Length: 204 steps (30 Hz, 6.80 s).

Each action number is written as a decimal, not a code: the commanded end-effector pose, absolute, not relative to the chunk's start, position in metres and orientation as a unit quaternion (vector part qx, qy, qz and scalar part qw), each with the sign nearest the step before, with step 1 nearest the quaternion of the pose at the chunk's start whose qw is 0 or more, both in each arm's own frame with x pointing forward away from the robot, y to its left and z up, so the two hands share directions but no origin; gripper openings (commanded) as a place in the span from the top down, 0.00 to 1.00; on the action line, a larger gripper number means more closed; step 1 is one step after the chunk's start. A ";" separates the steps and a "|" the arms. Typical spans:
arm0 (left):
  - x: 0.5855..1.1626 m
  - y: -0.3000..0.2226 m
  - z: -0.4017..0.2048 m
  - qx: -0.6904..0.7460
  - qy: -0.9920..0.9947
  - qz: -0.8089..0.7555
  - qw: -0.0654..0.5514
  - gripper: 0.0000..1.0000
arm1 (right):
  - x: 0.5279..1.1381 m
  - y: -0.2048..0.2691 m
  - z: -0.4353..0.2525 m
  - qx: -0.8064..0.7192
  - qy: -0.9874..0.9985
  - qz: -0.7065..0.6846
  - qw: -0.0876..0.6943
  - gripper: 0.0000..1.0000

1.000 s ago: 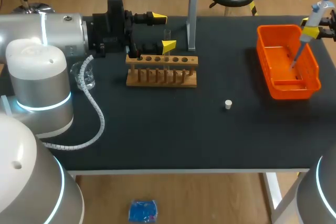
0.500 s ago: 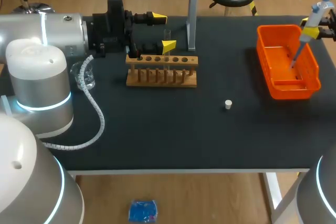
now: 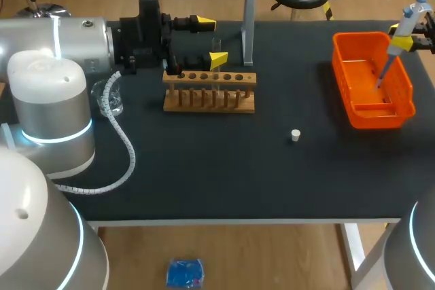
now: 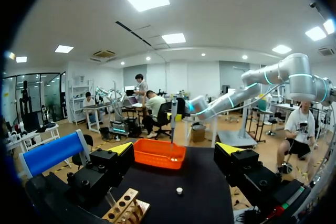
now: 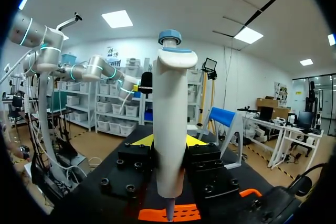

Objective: Invert the test tube, pick up the pipette, mount the tip to pipette, aspirate from beaker and dispense into the tube, eject the tip, return the pipette, and cap with the stopper.

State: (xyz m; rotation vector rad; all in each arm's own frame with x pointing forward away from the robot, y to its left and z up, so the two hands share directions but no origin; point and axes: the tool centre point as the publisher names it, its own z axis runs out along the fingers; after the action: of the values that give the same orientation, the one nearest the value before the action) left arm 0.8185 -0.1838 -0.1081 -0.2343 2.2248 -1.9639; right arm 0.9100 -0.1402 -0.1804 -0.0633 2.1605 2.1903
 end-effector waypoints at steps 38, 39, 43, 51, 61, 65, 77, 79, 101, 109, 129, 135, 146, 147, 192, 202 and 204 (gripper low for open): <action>0.938 -0.376 -0.045 -0.077 0.802 -0.589 0.055 0.00 | 0.911 -0.141 -0.181 -0.022 0.702 0.711 0.031 1.00; 0.938 -0.376 -0.045 -0.077 0.802 -0.589 0.055 0.00 | 0.911 -0.141 -0.181 -0.022 0.702 0.711 0.031 1.00; 0.938 -0.376 -0.045 -0.077 0.802 -0.589 0.055 0.00 | 0.911 -0.141 -0.181 -0.022 0.702 0.711 0.031 1.00; 0.942 -0.385 -0.048 -0.077 0.803 -0.588 0.054 0.00 | 0.911 -0.141 -0.181 -0.022 0.702 0.711 0.031 1.00; 0.936 -0.444 -0.048 -0.052 0.811 -0.579 0.066 0.00 | 0.911 -0.141 -0.181 -0.022 0.702 0.711 0.031 1.00; 0.931 -0.460 -0.051 -0.056 0.810 -0.579 0.072 0.00 | 0.911 -0.141 -0.181 -0.022 0.702 0.711 0.031 1.00; 0.911 -0.494 -0.068 -0.067 0.797 -0.595 0.075 1.00 | 0.911 -0.141 -0.181 -0.022 0.702 0.711 0.031 1.00; 0.911 -0.497 -0.073 -0.068 0.795 -0.598 0.071 1.00 | 0.911 -0.141 -0.181 -0.022 0.702 0.711 0.031 1.00; 0.919 -0.510 -0.082 -0.056 0.790 -0.608 0.061 1.00 | 0.911 -0.141 -0.181 -0.022 0.702 0.711 0.031 1.00; 0.920 -0.514 -0.085 -0.054 0.788 -0.610 0.059 1.00 | 0.911 -0.141 -0.181 -0.022 0.702 0.711 0.031 1.00; 0.914 -0.543 -0.089 -0.024 0.759 -0.649 0.055 1.00 | 0.911 -0.141 -0.181 -0.022 0.702 0.711 0.031 1.00; 0.908 -0.546 -0.085 -0.015 0.746 -0.663 0.061 1.00 | 0.911 -0.141 -0.181 -0.022 0.702 0.711 0.031 1.00; 0.901 -0.556 -0.088 -0.014 0.742 -0.668 0.060 1.00 | 0.911 -0.141 -0.181 -0.022 0.702 0.711 0.031 1.00; 0.901 -0.556 -0.089 -0.014 0.741 -0.669 0.059 1.00 | 0.911 -0.141 -0.181 -0.022 0.702 0.711 0.031 1.00; 0.905 -0.560 -0.121 -0.044 0.751 -0.658 0.037 1.00 | 0.911 -0.141 -0.181 -0.022 0.702 0.711 0.031 1.00; 0.905 -0.562 -0.125 -0.045 0.753 -0.656 0.037 1.00 | 0.911 -0.141 -0.181 -0.022 0.702 0.711 0.031 1.00; 0.905 -0.562 -0.125 -0.045 0.753 -0.655 0.035 1.00 | 0.911 -0.141 -0.181 -0.022 0.702 0.711 0.031 1.00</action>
State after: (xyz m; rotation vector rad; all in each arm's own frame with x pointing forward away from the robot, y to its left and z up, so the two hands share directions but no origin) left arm 0.9042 -0.5557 -0.1109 -0.1433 2.4448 -1.8660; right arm 0.9097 -0.1417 -0.1893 -0.0611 2.1602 2.1901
